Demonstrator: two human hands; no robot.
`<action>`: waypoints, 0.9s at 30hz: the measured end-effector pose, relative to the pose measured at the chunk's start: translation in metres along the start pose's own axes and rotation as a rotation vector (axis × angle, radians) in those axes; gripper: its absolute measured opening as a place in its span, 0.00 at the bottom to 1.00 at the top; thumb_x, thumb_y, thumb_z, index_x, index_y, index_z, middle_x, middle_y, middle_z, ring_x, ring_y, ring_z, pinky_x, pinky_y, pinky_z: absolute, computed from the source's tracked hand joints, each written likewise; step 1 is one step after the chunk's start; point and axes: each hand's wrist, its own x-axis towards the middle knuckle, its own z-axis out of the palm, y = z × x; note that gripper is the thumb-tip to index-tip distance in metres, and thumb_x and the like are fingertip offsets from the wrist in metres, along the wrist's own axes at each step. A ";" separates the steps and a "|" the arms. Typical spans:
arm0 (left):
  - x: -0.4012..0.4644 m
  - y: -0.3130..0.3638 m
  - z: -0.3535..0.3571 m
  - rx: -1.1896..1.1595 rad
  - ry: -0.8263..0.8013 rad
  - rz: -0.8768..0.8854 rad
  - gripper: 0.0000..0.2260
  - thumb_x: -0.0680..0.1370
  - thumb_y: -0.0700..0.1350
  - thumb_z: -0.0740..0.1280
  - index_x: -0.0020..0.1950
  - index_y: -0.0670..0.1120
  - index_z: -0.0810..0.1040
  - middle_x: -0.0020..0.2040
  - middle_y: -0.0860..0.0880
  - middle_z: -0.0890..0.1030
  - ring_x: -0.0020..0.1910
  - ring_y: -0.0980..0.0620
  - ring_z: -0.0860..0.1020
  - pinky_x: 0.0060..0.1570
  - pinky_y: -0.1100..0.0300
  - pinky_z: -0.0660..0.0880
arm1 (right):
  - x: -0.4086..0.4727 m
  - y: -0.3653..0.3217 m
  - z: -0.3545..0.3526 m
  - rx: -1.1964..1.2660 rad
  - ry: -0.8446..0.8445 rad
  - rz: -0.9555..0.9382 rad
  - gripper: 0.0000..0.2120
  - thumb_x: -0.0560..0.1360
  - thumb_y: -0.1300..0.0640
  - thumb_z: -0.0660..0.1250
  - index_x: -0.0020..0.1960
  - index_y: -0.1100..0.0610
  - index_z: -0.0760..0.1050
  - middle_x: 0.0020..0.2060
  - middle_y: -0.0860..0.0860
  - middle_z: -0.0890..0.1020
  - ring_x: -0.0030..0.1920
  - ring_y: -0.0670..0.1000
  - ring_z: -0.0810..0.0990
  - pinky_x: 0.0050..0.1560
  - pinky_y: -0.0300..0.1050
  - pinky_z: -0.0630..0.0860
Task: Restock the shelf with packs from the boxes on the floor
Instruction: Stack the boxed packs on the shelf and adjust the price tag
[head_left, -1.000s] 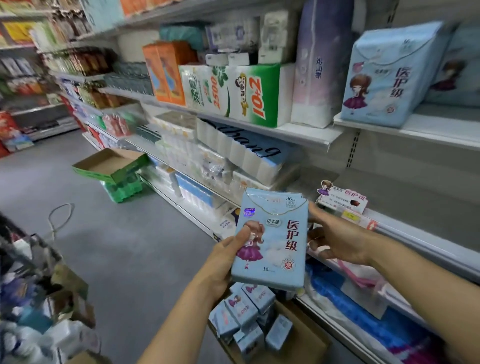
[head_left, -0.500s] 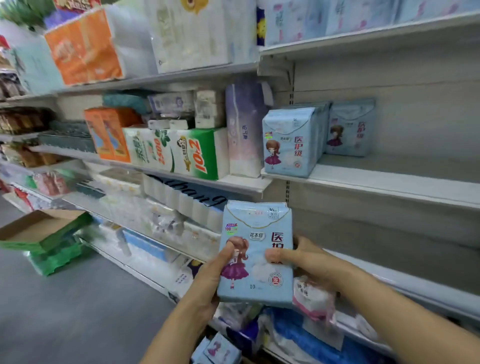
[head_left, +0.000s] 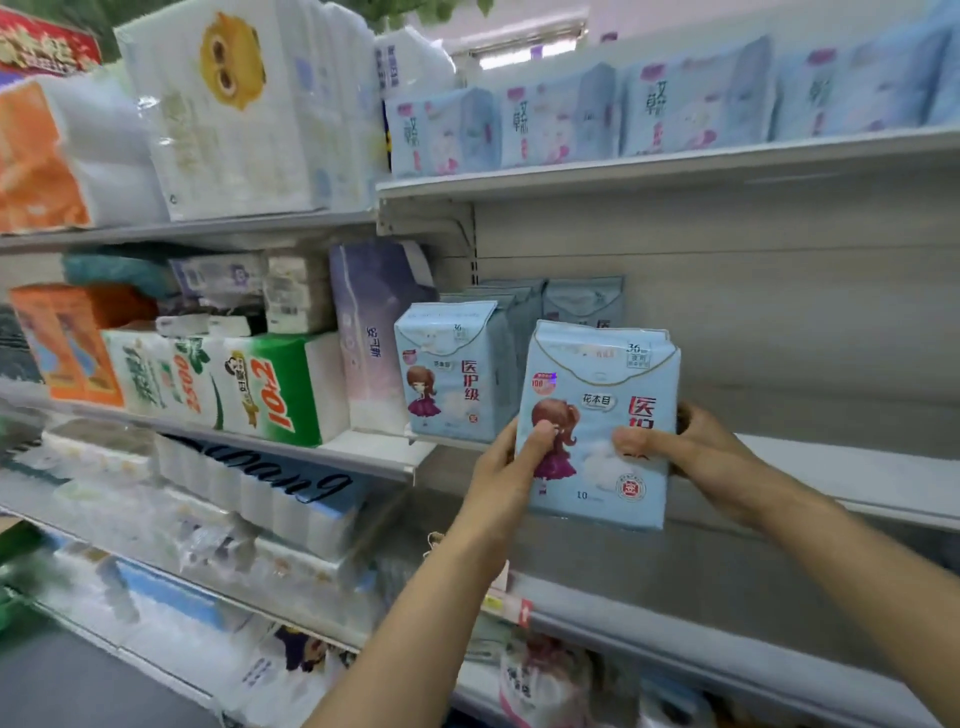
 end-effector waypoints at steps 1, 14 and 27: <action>0.012 0.004 0.008 0.031 0.003 0.026 0.12 0.80 0.52 0.67 0.62 0.53 0.79 0.55 0.53 0.84 0.52 0.57 0.83 0.52 0.60 0.79 | 0.010 -0.002 -0.009 0.009 0.035 -0.020 0.44 0.50 0.48 0.81 0.63 0.57 0.72 0.52 0.51 0.85 0.50 0.54 0.85 0.47 0.51 0.82; 0.123 -0.019 0.062 0.204 0.031 -0.009 0.23 0.78 0.51 0.69 0.73 0.55 0.69 0.68 0.51 0.69 0.66 0.52 0.72 0.68 0.54 0.69 | 0.146 0.028 -0.045 -0.214 0.255 -0.084 0.34 0.57 0.55 0.84 0.56 0.54 0.69 0.51 0.54 0.82 0.45 0.51 0.83 0.40 0.46 0.82; 0.195 -0.029 0.069 0.189 0.094 -0.105 0.26 0.77 0.50 0.70 0.74 0.52 0.68 0.73 0.49 0.60 0.71 0.46 0.67 0.73 0.48 0.64 | 0.228 0.039 -0.043 -0.582 0.255 -0.124 0.54 0.45 0.32 0.79 0.64 0.56 0.67 0.55 0.54 0.73 0.56 0.58 0.79 0.54 0.57 0.79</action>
